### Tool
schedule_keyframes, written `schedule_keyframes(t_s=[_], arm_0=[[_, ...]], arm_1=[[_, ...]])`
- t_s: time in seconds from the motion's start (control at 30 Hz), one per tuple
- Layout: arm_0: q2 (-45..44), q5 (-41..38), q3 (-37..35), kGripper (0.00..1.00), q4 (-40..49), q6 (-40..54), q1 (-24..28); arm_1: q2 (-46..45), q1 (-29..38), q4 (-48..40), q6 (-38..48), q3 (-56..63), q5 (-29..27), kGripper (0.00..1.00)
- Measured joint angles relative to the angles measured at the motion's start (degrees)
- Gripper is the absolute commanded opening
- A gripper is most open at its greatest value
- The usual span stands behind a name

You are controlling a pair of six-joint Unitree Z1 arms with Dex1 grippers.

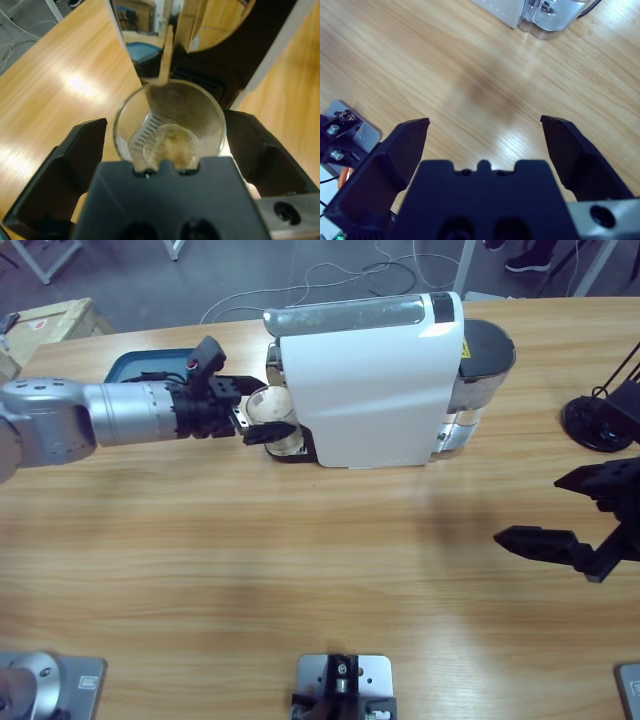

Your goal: Pour coffee

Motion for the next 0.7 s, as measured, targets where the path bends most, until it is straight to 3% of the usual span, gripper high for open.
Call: schedule_keyframes(t_s=[0.1, 0.33, 0.37, 0.4, 0.7], arm_0=[[1.53, -0.15, 0.02, 0.786, -2.84, -0.05, 0.06], [2.76, -1.82, 0.35, 0.265, -5.14, -0.08, 0.29], [2.77, -2.04, 0.45, 0.079, -5.19, -0.08, 0.30], [2.77, -2.11, 0.57, 0.000, -5.28, -0.08, 0.30], [1.86, -2.11, 3.01, 0.000, -6.25, 0.25, 0.77]], arm_1=[[0.46, 0.00, 0.00, 0.00, 0.00, 0.05, 1.000], [0.93, 0.00, -0.05, 0.00, 0.00, 0.06, 1.000], [0.94, 0.00, -0.10, 0.00, 0.00, 0.06, 1.000], [0.94, 0.00, -0.14, 0.00, 0.00, 0.06, 1.000], [0.95, 0.00, -0.46, 0.00, 0.00, 0.06, 1.000]])
